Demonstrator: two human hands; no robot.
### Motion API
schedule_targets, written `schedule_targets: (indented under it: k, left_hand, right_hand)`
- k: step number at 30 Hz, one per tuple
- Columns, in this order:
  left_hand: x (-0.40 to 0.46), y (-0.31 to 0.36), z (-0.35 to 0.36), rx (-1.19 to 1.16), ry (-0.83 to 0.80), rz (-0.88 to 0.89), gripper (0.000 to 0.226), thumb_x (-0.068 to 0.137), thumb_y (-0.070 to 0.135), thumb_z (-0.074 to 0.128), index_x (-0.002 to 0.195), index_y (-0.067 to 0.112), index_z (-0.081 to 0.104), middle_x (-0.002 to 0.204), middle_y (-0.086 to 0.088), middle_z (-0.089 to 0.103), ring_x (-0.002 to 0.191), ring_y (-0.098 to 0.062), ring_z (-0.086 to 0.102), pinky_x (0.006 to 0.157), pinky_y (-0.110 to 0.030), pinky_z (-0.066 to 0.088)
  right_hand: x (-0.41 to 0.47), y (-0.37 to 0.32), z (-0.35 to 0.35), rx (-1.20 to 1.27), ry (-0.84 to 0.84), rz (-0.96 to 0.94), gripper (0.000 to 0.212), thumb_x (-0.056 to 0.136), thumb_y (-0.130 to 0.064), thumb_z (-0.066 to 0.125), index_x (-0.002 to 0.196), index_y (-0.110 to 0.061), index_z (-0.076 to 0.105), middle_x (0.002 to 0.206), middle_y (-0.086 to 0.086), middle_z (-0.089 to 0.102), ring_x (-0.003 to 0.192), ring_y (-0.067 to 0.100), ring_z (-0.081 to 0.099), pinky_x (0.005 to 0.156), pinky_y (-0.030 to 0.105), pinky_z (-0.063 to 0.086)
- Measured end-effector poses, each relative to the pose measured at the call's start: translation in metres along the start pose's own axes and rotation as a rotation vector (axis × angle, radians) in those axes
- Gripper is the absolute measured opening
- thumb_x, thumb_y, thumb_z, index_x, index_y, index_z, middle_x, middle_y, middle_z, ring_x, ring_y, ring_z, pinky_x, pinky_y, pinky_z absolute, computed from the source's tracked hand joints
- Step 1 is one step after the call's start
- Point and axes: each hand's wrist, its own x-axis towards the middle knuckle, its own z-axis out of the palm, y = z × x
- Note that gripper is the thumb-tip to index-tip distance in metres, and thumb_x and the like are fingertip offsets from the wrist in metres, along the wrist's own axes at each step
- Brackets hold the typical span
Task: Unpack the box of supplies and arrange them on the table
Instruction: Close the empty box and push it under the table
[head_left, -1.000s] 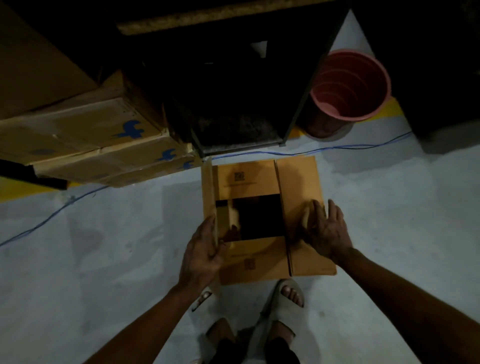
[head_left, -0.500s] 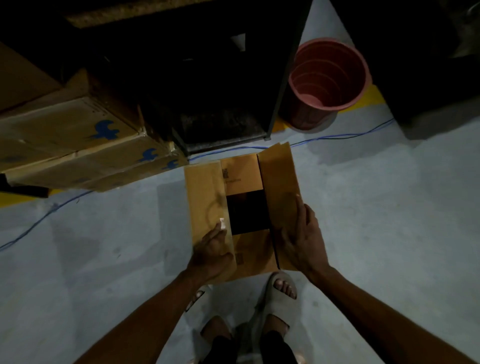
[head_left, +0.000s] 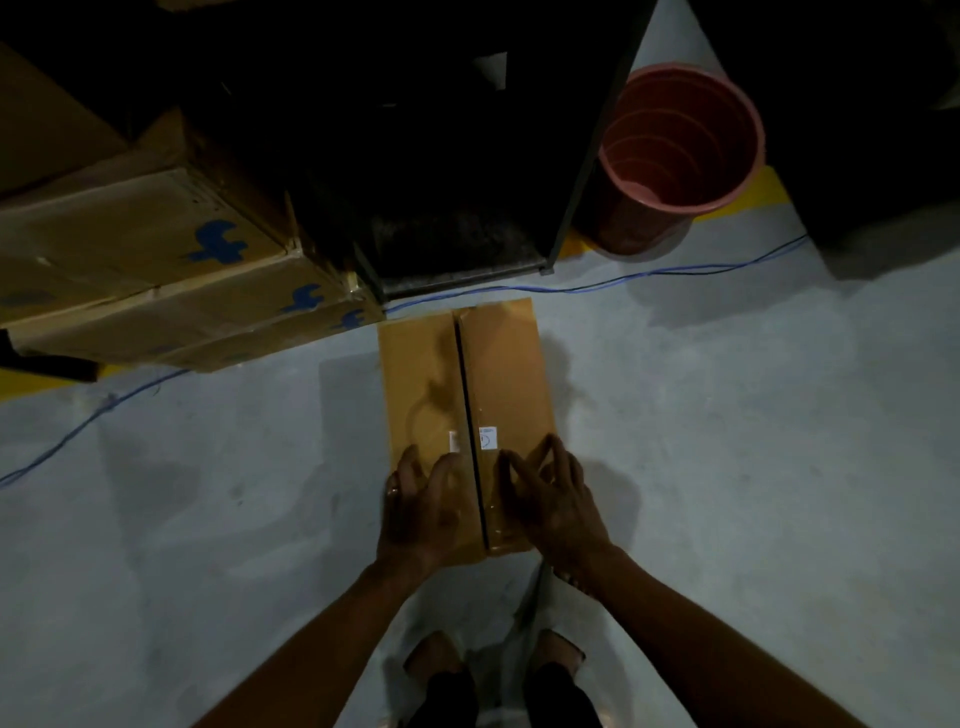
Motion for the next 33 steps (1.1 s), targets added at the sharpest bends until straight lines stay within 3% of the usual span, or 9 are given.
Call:
schedule_targets:
  k: [2, 4, 9, 12, 15, 20, 26, 30, 33]
  left_hand:
    - [0.003, -0.008, 0.009, 0.002, 0.07, 0.003, 0.076, 0.084, 0.035, 0.068, 0.149, 0.037, 0.03, 0.158, -0.012, 0.003, 0.141, -0.041, 0.019, 0.104, -0.057, 0.043]
    - [0.008, -0.014, 0.015, -0.014, 0.134, 0.022, 0.09, 0.077, 0.031, 0.077, 0.15, 0.041, 0.027, 0.158, -0.014, -0.001, 0.14, -0.045, 0.018, 0.101, -0.061, 0.045]
    - [0.027, -0.025, 0.009, -0.163, 0.149, -0.073, 0.119, 0.06, 0.037, 0.09, 0.15, 0.05, 0.014, 0.16, -0.018, -0.009, 0.143, -0.05, 0.01, 0.109, -0.062, 0.031]
    - [0.037, -0.027, 0.003, -0.262, 0.059, -0.064, 0.122, 0.064, 0.033, 0.088, 0.146, 0.057, 0.001, 0.159, -0.01, -0.001, 0.144, -0.043, 0.013, 0.112, -0.059, 0.029]
    - [0.04, -0.027, 0.003, -0.277, 0.065, -0.044, 0.119, 0.066, 0.032, 0.086, 0.144, 0.059, 0.001, 0.157, -0.006, 0.001, 0.14, -0.042, 0.02, 0.111, -0.054, 0.033]
    - [0.034, -0.025, 0.004, -0.284, 0.149, 0.001, 0.111, 0.057, 0.054, 0.07, 0.143, 0.063, 0.0, 0.154, -0.006, 0.011, 0.135, -0.043, 0.03, 0.102, -0.062, 0.042]
    - [0.057, 0.006, -0.032, -0.441, 0.285, 0.131, 0.115, 0.054, 0.09, 0.05, 0.151, 0.044, 0.007, 0.158, -0.004, 0.003, 0.142, -0.033, 0.02, 0.109, -0.052, 0.033]
    - [0.101, 0.025, -0.06, -0.6, 0.433, 0.209, 0.113, 0.06, 0.066, 0.071, 0.148, 0.045, 0.004, 0.156, -0.008, 0.018, 0.135, -0.024, 0.032, 0.102, -0.041, 0.039]
    - [0.137, 0.024, -0.076, -0.542, 0.381, 0.165, 0.117, 0.059, 0.062, 0.074, 0.153, 0.028, 0.012, 0.154, -0.007, 0.025, 0.132, -0.023, 0.037, 0.1, -0.041, 0.043]
  right_hand:
    - [0.008, -0.004, 0.001, 0.028, 0.007, 0.027, 0.083, 0.087, -0.061, 0.054, 0.149, -0.05, 0.001, 0.158, 0.009, -0.022, 0.146, 0.045, -0.001, 0.111, 0.058, 0.035]
    - [0.019, -0.008, 0.0, 0.049, 0.023, 0.035, 0.086, 0.088, -0.051, 0.06, 0.15, -0.048, 0.001, 0.158, 0.015, -0.021, 0.146, 0.047, 0.0, 0.112, 0.057, 0.035]
    - [0.045, -0.008, -0.012, 0.117, -0.015, 0.085, 0.097, 0.086, -0.03, 0.07, 0.152, -0.045, 0.0, 0.156, 0.026, -0.011, 0.14, 0.053, 0.015, 0.108, 0.055, 0.039]
    - [0.056, -0.003, -0.009, 0.168, 0.003, 0.102, 0.104, 0.078, -0.028, 0.077, 0.149, -0.051, 0.004, 0.154, 0.02, -0.002, 0.134, 0.051, 0.025, 0.102, 0.054, 0.045]
    - [0.061, -0.001, -0.007, 0.198, -0.004, 0.101, 0.107, 0.075, -0.029, 0.079, 0.148, -0.052, 0.005, 0.152, 0.016, 0.0, 0.133, 0.047, 0.026, 0.1, 0.054, 0.047]
    - [0.062, -0.005, -0.026, 0.13, 0.034, 0.065, 0.113, 0.069, -0.037, 0.083, 0.149, -0.049, 0.004, 0.154, 0.016, -0.004, 0.137, 0.048, 0.02, 0.103, 0.053, 0.045]
    - [0.087, -0.001, -0.082, 0.121, 0.182, -0.088, 0.121, 0.069, -0.028, 0.083, 0.148, -0.05, -0.006, 0.157, 0.013, -0.009, 0.14, 0.048, 0.015, 0.109, 0.058, 0.036]
    - [0.125, -0.012, -0.121, 0.131, 0.28, -0.115, 0.118, 0.071, -0.03, 0.083, 0.152, -0.042, -0.001, 0.158, 0.016, -0.009, 0.142, 0.046, 0.013, 0.111, 0.059, 0.034]
    - [0.155, -0.015, -0.137, 0.079, 0.206, -0.1, 0.122, 0.071, -0.023, 0.084, 0.152, -0.039, -0.005, 0.157, 0.018, -0.021, 0.144, 0.047, 0.003, 0.113, 0.061, 0.029]
